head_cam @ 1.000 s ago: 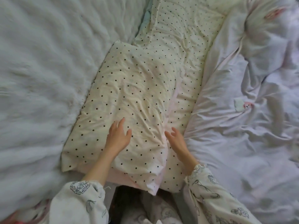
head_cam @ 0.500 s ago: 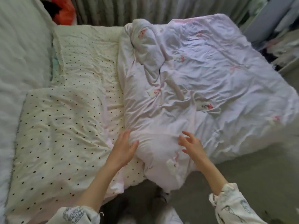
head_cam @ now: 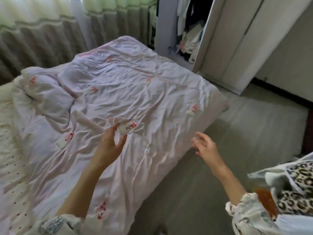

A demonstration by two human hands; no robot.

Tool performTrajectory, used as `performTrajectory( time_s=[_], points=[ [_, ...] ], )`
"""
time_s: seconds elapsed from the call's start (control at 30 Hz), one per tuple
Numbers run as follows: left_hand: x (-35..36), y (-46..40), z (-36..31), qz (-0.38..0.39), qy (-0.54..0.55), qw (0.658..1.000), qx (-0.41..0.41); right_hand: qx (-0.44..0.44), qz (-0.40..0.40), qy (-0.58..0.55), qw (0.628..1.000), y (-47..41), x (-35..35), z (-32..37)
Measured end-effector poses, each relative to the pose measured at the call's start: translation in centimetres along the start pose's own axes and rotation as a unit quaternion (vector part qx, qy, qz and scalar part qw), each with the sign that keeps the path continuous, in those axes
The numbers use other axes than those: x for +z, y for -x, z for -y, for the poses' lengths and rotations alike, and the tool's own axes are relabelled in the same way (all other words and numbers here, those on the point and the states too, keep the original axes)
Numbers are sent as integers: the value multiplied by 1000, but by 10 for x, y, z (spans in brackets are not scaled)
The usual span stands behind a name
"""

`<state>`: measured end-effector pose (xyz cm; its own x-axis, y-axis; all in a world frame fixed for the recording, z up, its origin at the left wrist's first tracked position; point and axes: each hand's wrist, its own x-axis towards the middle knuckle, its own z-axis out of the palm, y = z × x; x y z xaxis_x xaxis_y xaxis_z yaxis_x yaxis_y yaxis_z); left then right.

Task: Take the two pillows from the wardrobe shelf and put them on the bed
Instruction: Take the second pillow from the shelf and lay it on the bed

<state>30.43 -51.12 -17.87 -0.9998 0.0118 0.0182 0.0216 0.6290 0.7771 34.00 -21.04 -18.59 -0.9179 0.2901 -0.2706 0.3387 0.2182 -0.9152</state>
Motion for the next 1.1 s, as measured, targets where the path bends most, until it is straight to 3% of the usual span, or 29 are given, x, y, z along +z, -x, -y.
performTrajectory(
  time_s=[0.27,0.63,0.97,1.1],
  points=[
    [155,-100,-158,109,6,986,124,-5,-126,-51,991,-62,-170,16],
    [356,-267,-291,189,7,961,202,-13,-230,-64,971,-242,-327,14],
    [496,-447,-427,226,-11,938,261,-14,-276,-54,960,-417,-474,51],
    [542,-504,-462,235,-7,939,249,-7,-272,-70,960,-487,-513,54]
  ],
)
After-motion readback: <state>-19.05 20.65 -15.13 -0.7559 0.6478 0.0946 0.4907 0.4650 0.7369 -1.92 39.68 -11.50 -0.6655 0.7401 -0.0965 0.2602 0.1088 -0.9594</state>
